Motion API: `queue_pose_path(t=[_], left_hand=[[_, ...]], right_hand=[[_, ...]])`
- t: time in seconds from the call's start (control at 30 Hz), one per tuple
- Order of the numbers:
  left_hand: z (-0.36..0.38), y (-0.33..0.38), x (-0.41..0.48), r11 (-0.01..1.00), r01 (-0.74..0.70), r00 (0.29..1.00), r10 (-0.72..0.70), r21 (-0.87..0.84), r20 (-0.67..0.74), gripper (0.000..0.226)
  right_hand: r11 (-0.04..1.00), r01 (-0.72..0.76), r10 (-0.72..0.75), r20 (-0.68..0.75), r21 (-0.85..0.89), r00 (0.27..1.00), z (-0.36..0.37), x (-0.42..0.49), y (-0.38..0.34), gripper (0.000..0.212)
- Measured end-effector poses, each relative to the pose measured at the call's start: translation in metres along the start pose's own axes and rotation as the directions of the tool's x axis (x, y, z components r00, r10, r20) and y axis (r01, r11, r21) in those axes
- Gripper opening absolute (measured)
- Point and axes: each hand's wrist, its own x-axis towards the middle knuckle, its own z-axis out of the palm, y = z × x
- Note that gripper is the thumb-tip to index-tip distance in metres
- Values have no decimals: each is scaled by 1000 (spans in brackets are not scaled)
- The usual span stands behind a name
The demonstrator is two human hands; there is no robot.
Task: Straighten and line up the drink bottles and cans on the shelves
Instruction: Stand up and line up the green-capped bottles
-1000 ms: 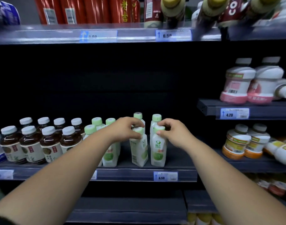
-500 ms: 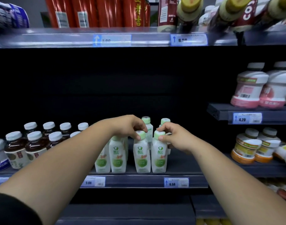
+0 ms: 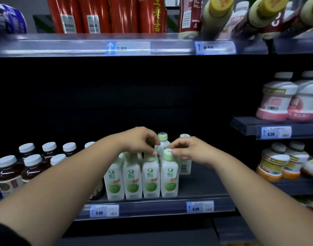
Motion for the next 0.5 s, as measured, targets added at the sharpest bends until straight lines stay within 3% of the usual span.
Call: queue_pose_path(t=[0.13, 0.23, 0.37, 0.5], left_hand=[[-5, -4, 19, 1000, 4, 990, -5, -7, -144, 32], [-4, -7, 38, 998, 44, 989, -38, 39, -145, 35], [1, -4, 67, 991, 44, 994, -30, 130, -108, 49], [5, -2, 85, 969, 7, 1000, -10, 248, 9, 45]], right_hand=[[995, 63, -84, -281, -82, 956, -27, 16, 3, 16], [976, 36, -113, -357, -217, 927, -42, 33, 10, 21], [948, -41, -61, -307, -317, 950, -53, 49, 19, 32], [935, -77, 4, -206, -347, 979, -52, 54, 22, 44]])
